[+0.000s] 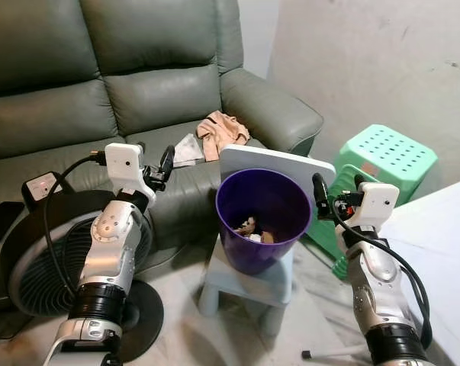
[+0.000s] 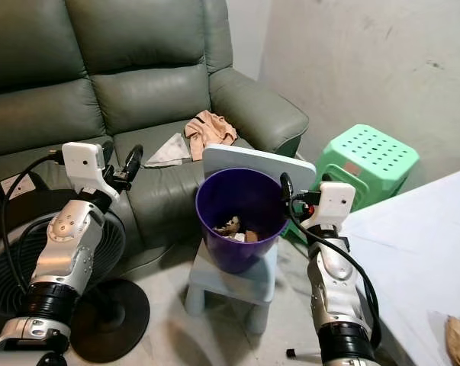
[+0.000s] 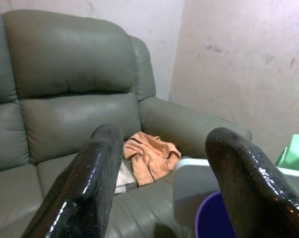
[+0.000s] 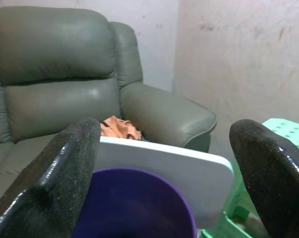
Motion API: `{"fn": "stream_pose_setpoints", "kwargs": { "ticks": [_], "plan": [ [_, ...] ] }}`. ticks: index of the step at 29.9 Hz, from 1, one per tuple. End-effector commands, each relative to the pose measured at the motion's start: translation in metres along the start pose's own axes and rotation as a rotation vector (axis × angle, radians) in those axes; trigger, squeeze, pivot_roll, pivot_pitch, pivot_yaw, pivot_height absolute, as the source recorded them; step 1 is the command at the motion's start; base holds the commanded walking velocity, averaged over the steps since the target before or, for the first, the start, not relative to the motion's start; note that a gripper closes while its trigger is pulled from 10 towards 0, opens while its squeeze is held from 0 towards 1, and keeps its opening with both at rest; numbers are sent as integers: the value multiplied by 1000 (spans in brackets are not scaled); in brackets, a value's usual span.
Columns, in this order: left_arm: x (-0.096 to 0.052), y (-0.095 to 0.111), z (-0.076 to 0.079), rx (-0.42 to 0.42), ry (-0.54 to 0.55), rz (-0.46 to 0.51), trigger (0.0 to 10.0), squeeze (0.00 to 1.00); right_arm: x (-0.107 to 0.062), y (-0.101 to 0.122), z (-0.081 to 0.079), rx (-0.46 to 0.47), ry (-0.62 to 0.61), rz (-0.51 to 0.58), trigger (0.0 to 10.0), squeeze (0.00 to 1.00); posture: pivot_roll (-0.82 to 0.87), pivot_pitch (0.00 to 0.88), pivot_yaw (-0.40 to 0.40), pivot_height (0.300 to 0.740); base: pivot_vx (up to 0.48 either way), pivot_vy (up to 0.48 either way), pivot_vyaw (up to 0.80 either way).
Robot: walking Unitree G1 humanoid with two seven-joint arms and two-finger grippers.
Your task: Picking trash to rubbish bin
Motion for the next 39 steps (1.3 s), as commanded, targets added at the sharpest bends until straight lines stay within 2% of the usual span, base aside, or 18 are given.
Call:
{"fn": "stream_pose_setpoints", "kwargs": {
  "ticks": [1, 26, 39],
  "plan": [
    [0, 2, 2, 34, -13, 3, 10000, 0, 0, 6, -2, -4, 2, 18, 10000, 0, -30, 29, -59, 740, 0, 0, -781],
    [0, 3, 2, 63, -18, 4, 10000, 0, -1, 4, -2, -7, -3, 9, 10000, 0, -30, 26, -59, 740, 0, 0, -782],
    [-2, -3, 11, 52, -49, -9, 10000, 0, -1, 4, -2, -15, 5, 7, 10000, 0, -33, 16, -68, 740, 0, 0, -779]
  ]
}}
Point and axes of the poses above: a point about 5 cm out from each wrist's last joint towards the gripper, its own x axis pointing out of the wrist towards the gripper, its own y axis along the axis of the wrist's last joint, z = x × y, the point moved 5 cm from there along x, pointing out of the wrist towards the gripper, and after that the axes turned 14 degrees about -x, right-handed, at the moved point
